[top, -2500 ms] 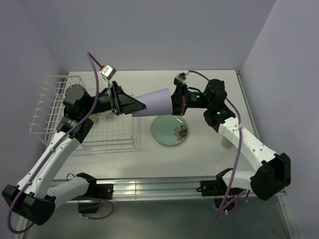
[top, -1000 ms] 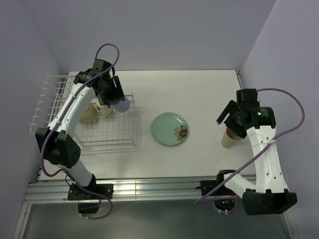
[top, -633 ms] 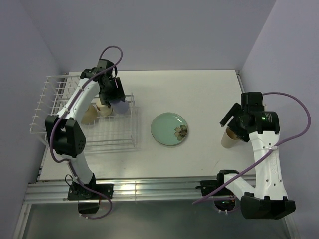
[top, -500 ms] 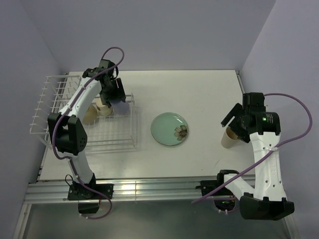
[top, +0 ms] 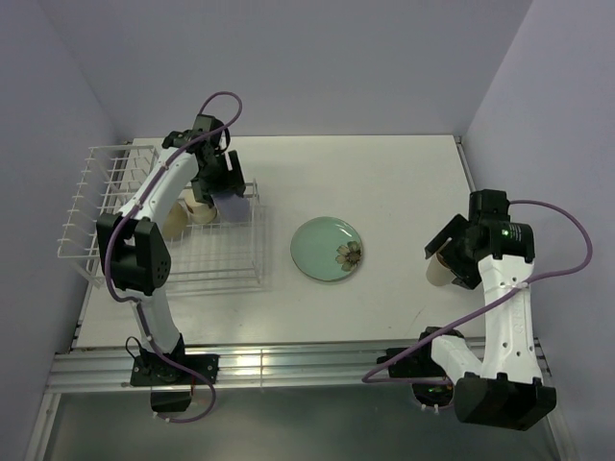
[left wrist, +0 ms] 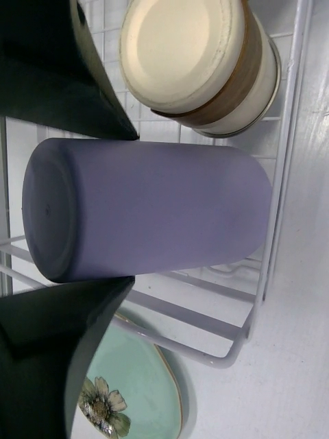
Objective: Load the mixed dishes into the dish rack
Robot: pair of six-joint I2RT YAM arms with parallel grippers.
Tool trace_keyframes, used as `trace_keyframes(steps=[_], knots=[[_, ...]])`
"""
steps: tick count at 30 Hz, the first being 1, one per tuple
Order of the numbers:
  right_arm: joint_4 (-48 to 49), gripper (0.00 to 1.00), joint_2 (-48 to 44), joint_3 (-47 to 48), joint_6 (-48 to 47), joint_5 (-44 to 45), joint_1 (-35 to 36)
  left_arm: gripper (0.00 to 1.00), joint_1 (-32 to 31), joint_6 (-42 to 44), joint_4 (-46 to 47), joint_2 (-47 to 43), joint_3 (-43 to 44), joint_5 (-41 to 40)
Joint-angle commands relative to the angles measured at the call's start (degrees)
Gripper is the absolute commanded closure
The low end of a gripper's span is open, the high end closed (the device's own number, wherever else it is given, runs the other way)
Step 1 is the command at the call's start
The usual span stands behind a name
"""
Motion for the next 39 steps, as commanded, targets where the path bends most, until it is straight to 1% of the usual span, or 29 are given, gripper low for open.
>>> trace_keyframes(steps=[1, 2, 11, 14, 20, 23, 28, 32, 35, 37, 39], knots=[[0.2, 0.16, -1.1, -0.5, 0.8, -0.2, -1.3, 0.14, 0.2, 0.7, 1.0, -1.2, 0.1, -1.3], [0.1, 0.16, -1.1, 0.0, 0.6, 0.0, -1.9, 0.01, 0.2, 0.7, 1.1, -1.6, 0.0, -1.2], [-3.3, 0.16, 1.0, 4.9, -0.4, 2.1, -5.0, 0.01, 0.0, 0.1, 3.7, -5.4, 0.6, 0.2], [-4.0, 0.16, 2.1, 6.0, -1.0, 4.5, -6.2, 0.01, -0.4, 0.0, 6.2, -7.9, 0.4, 1.9], [-3.9, 0.16, 5.5, 6.6, -1.6, 6.5, -9.4, 0.01, -1.2, 1.1, 10.3, -12.7, -0.1, 3.3], [-2.4, 0.16, 7.3, 5.9, -1.6, 7.7, -11.0, 0.01, -1.7, 1.9, 12.9, -15.2, -0.9, 4.2], [0.5, 0.17, 11.1, 4.6, -1.2, 5.5, -13.7, 0.01, -2.1, 2.9, 17.9, -18.0, -3.8, 7.1], [3.4, 0.17, 13.5, 4.0, -0.3, 5.7, -14.5, 0.01, -2.2, 2.8, 18.7, -18.9, -4.6, 10.0], [8.6, 0.19, 14.1, -0.2, 1.2, 3.4, -14.5, 0.01, -2.2, 2.3, 19.5, -20.2, -5.1, 11.1], [11.4, 0.2, 14.4, -4.6, 1.8, 2.3, -14.4, 0.01, -2.2, 1.6, 20.0, -21.3, -5.8, 11.5], [14.4, 0.2, 15.8, -7.4, 1.8, 2.3, -14.4, 0.01, -2.2, 1.1, 20.6, -22.8, -6.8, 11.9]])
